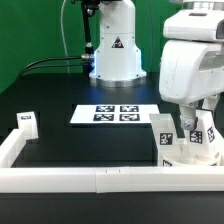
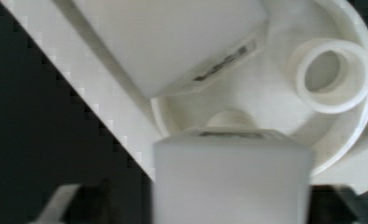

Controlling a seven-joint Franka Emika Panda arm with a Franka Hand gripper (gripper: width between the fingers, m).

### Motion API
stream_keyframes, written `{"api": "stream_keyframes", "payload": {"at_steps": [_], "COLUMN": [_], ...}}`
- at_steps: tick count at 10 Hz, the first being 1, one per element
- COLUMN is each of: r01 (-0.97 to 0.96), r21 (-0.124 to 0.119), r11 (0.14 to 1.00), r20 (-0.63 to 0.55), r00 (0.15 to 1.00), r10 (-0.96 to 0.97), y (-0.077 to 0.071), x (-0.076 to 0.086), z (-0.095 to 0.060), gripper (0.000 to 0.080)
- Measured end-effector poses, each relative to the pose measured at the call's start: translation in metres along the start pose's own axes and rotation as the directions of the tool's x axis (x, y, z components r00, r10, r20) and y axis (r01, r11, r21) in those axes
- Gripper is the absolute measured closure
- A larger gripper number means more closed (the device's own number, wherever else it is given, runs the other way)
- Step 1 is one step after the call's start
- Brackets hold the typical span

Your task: Assemble stool

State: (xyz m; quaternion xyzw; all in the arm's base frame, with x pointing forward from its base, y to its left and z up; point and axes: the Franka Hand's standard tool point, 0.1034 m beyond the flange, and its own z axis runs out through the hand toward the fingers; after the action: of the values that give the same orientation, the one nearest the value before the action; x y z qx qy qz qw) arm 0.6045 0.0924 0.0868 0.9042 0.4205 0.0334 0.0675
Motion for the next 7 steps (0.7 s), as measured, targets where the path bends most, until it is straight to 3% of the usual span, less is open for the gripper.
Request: {"api": "stream_keyframes", "payload": {"at_steps": [1, 4, 5, 7], "r01": [-0.067, -0.286, -0.415, -0.632], "r21": [0.0, 0.003, 0.013, 0.006], "r11": [0.998, 0.958, 0.91, 0.775], "r20": [0.0, 0.004, 0.021, 0.036], "r00": [0.998, 0.958, 0.91, 0.774], "r10": [0.067, 0.286, 0.415, 0.632], "y": [0.0, -0.0006, -0.001, -0.0086], "x": [-0.0001, -0.0006, -0.0011, 0.0073], "z": [0.0001, 0.0004, 0.0004, -0.0011], "gripper": [0.0442, 0.0442, 0.0442, 0.0442]}}
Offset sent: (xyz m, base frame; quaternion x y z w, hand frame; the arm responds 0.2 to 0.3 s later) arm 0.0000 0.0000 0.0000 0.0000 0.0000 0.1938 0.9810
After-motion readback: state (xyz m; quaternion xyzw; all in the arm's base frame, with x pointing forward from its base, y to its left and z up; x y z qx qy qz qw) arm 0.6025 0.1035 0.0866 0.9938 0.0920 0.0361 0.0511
